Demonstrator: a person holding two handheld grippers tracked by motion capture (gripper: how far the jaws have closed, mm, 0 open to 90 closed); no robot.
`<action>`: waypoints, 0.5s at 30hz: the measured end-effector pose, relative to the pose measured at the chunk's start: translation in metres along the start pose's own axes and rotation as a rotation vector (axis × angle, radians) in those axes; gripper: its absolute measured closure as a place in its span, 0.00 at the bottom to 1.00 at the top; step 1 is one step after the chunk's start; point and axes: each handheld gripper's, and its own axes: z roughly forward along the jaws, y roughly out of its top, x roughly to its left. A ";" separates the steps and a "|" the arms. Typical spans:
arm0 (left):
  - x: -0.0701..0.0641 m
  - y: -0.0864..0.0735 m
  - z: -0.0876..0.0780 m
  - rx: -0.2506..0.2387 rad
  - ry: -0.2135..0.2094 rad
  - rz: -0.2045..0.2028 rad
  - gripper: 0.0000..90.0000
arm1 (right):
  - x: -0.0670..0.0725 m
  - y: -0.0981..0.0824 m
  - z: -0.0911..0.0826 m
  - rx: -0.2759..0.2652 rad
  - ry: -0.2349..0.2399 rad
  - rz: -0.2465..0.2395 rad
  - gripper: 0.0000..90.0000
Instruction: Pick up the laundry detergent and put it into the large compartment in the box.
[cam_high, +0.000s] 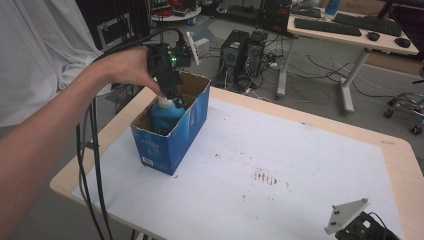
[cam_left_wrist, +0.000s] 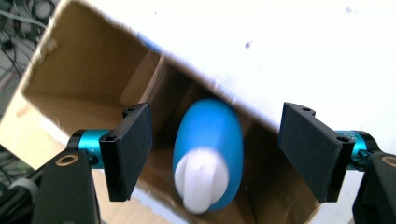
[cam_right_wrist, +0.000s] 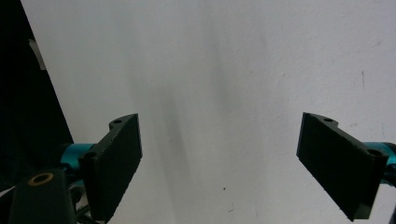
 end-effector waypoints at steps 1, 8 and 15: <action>-0.002 0.004 -0.001 -0.002 -0.002 0.010 0.29 | 0.000 0.000 0.000 -0.002 -0.001 -0.005 0.15; -0.027 0.037 0.001 -0.010 -0.039 0.105 0.22 | -0.001 0.001 -0.003 -0.004 -0.005 -0.001 0.15; -0.055 0.068 0.009 -0.014 -0.062 0.210 0.22 | -0.002 0.000 -0.005 -0.003 -0.004 0.003 0.15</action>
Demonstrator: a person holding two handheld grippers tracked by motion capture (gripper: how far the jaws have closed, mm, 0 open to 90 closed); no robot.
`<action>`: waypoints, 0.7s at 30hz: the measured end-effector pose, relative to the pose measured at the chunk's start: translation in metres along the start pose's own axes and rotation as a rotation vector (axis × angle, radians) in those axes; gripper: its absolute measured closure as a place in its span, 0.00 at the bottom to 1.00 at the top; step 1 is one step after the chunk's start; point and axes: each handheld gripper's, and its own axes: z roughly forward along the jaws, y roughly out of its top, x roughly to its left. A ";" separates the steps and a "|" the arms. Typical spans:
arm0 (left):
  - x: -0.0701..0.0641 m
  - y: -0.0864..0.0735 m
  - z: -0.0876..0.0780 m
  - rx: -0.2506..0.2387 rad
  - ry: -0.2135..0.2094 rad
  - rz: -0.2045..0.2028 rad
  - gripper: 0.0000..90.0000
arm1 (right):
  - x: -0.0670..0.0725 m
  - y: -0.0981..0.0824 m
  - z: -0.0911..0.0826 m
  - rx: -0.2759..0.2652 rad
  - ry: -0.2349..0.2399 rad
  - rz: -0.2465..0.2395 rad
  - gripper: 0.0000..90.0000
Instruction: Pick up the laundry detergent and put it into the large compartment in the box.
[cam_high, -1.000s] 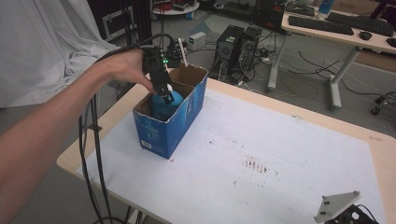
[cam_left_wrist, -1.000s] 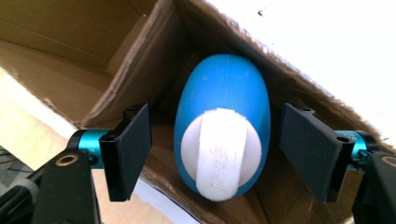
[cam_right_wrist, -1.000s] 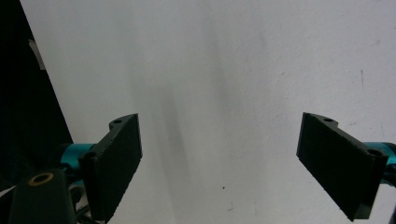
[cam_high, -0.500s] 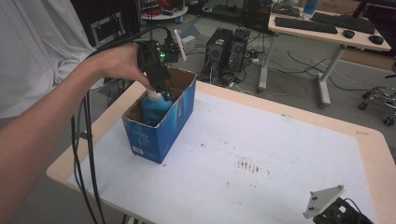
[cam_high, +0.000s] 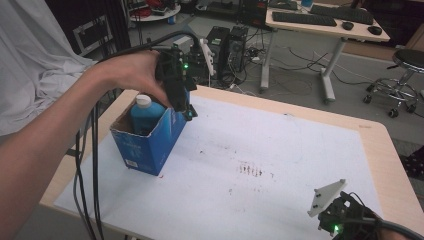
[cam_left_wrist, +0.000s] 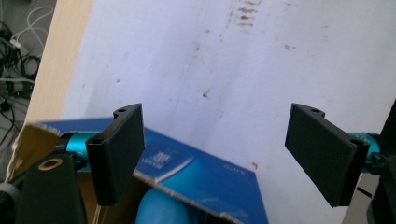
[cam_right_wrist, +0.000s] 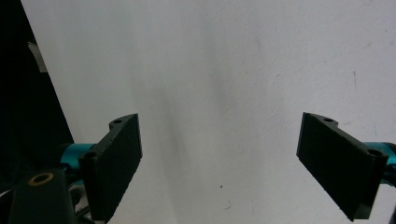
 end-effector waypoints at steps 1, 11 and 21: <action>-0.003 0.004 0.002 -0.001 -0.003 0.011 0.22 | 0.000 0.000 0.000 0.000 -0.002 0.000 0.15; -0.030 0.033 0.025 0.009 -0.040 0.095 0.22 | -0.006 0.000 -0.003 -0.010 -0.002 0.002 0.15; -0.061 0.048 0.058 0.033 -0.057 0.150 0.22 | -0.011 0.004 -0.004 -0.012 -0.005 0.000 0.15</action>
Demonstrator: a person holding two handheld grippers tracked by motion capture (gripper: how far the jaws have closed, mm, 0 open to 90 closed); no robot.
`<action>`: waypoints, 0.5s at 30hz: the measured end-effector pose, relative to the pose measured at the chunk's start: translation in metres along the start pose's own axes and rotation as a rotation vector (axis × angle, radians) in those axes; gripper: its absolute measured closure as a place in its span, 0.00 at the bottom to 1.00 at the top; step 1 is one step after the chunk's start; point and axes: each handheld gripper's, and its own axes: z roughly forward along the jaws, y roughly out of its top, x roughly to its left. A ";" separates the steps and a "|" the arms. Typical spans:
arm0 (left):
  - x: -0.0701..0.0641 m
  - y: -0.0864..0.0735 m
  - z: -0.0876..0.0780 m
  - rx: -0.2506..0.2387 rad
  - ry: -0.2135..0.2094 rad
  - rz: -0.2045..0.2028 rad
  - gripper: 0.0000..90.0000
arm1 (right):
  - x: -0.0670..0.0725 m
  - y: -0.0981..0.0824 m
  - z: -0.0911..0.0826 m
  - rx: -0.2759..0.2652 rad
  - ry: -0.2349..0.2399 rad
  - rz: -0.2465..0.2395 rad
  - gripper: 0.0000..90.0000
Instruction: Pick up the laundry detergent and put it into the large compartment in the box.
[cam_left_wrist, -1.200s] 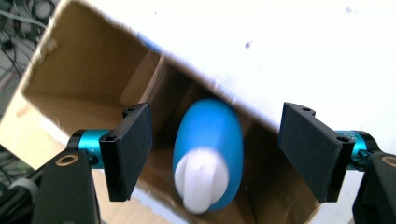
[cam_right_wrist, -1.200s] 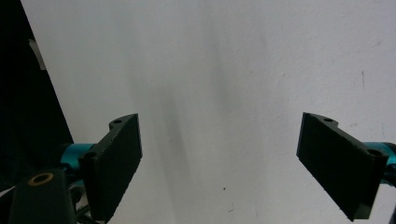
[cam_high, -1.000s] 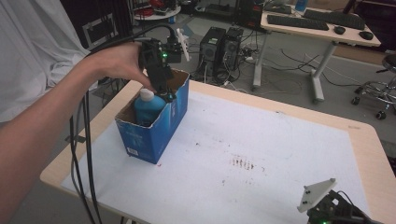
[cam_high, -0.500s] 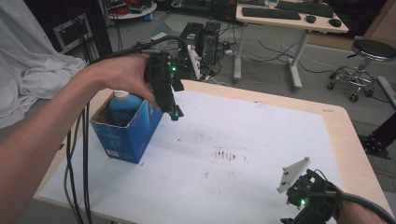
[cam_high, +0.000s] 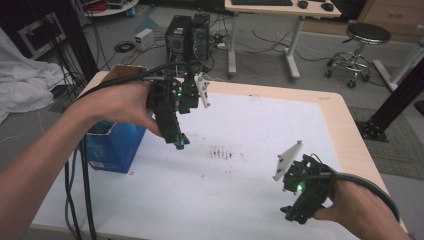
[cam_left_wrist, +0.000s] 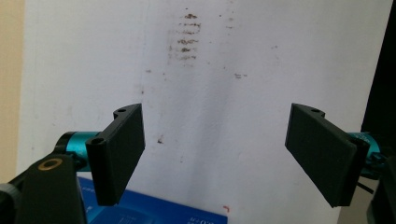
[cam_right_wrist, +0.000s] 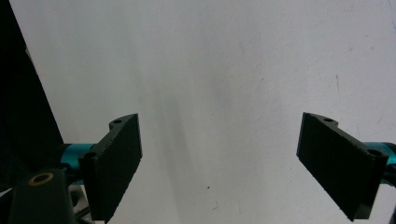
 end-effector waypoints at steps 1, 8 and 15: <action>-0.002 0.001 0.004 0.006 -0.006 0.001 0.22 | 0.000 0.001 0.000 0.000 0.000 -0.001 0.15; -0.011 0.008 0.032 0.052 -0.018 0.012 0.22 | -0.005 0.006 0.001 0.009 -0.007 0.001 0.15; -0.021 0.014 0.057 0.094 -0.044 0.029 0.22 | -0.010 0.015 0.001 0.022 -0.009 -0.017 0.15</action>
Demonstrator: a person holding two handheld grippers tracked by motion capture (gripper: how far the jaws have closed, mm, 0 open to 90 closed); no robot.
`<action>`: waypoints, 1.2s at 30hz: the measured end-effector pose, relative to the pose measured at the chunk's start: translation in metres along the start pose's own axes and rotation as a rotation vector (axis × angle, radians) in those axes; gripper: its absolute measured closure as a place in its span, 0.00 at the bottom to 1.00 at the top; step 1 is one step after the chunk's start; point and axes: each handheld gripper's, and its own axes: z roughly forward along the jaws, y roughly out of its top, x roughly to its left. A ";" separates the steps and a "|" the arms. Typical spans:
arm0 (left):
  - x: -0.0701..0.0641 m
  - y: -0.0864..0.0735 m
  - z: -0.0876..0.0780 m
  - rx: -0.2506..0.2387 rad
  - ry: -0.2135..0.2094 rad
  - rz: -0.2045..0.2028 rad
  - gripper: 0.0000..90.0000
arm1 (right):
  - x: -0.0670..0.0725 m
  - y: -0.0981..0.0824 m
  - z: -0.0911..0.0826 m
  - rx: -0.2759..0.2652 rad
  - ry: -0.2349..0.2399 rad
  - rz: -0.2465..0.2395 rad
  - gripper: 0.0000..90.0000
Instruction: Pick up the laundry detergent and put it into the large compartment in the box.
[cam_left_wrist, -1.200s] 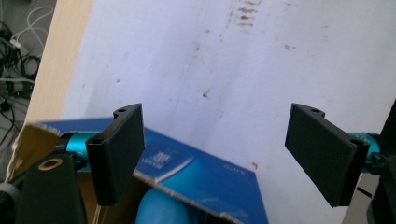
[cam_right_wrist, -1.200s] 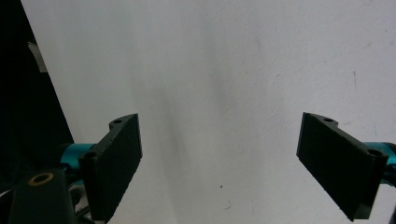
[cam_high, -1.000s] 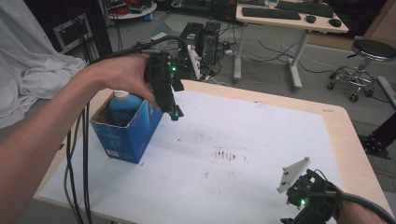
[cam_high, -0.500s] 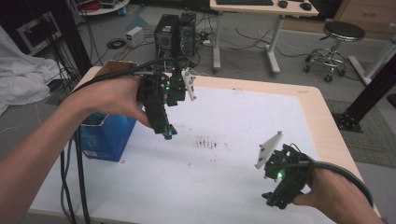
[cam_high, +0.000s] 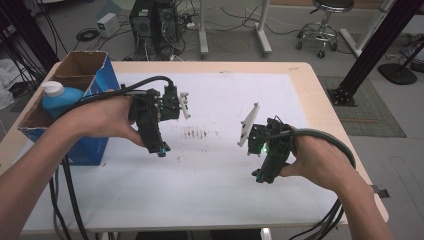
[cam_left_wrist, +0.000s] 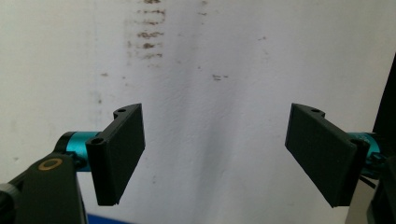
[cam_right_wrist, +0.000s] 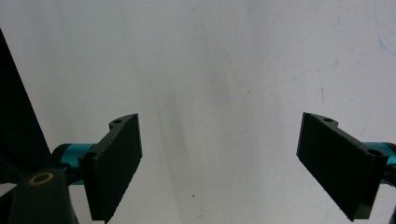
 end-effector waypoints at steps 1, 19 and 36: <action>-0.002 0.001 0.004 0.001 -0.006 0.002 0.22 | 0.000 0.000 0.000 0.000 0.000 0.000 0.15; -0.004 0.005 0.027 0.011 -0.013 -0.021 0.22 | 0.003 -0.002 -0.003 0.000 0.006 -0.001 0.15; -0.007 0.007 0.024 0.013 -0.024 0.005 0.22 | 0.005 -0.001 -0.001 0.000 0.009 0.002 0.15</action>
